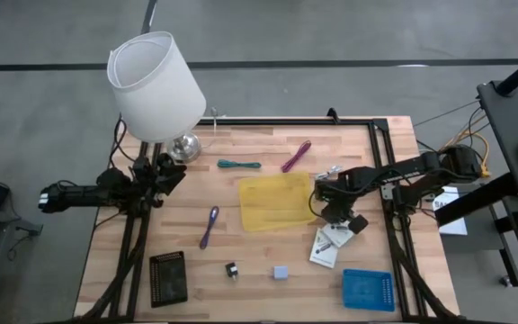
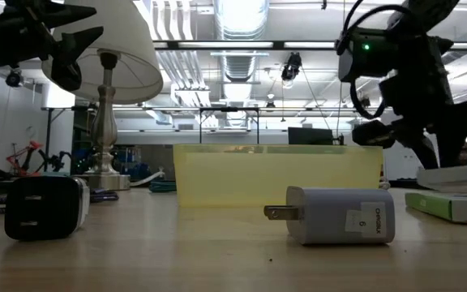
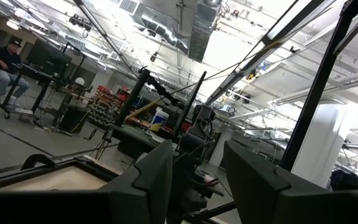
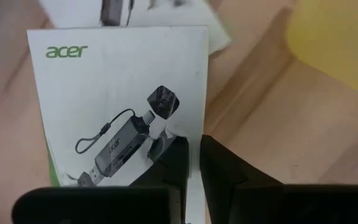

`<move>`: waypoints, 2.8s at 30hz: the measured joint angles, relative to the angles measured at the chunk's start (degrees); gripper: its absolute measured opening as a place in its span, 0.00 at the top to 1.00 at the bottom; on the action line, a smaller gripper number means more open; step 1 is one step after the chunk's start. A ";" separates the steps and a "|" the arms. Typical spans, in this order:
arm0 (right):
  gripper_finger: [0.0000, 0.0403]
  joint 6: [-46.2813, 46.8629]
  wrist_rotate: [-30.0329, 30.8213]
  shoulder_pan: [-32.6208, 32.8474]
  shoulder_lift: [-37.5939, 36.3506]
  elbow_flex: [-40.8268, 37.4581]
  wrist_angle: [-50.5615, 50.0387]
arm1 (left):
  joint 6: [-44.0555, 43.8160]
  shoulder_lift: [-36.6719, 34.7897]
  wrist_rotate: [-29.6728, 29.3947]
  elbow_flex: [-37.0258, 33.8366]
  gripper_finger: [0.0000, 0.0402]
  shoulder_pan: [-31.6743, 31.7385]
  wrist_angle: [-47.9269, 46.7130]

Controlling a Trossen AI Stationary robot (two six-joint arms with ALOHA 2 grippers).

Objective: Pick and place items into bin
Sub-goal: Put the top card reader box into the blue bin

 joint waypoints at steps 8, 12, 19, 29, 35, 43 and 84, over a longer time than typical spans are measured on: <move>0.95 16.91 -0.23 0.00 -0.09 6.15 -6.76 | 0.00 -0.01 0.02 0.00 0.68 -0.01 0.01; 0.95 25.37 -3.05 0.04 -0.47 9.14 -9.59 | -0.01 0.01 0.02 0.00 0.68 0.00 0.01; 0.95 37.35 -7.72 1.68 -4.67 12.74 -13.77 | -0.01 0.00 0.04 0.00 0.68 -0.01 0.01; 0.98 60.40 -1.06 15.95 -17.32 13.02 -14.16 | -0.01 -0.01 0.07 0.00 0.68 0.00 0.00; 0.98 73.00 3.00 27.47 -19.83 12.99 -14.05 | -0.02 -0.01 0.07 0.00 0.68 -0.02 -0.01; 0.98 81.07 2.93 40.11 -15.37 12.97 -13.35 | -0.01 0.00 0.07 0.00 0.68 -0.02 -0.02; 0.98 92.78 10.32 53.16 2.23 12.93 -6.27 | -0.02 -0.03 0.04 0.00 0.68 -0.02 -0.01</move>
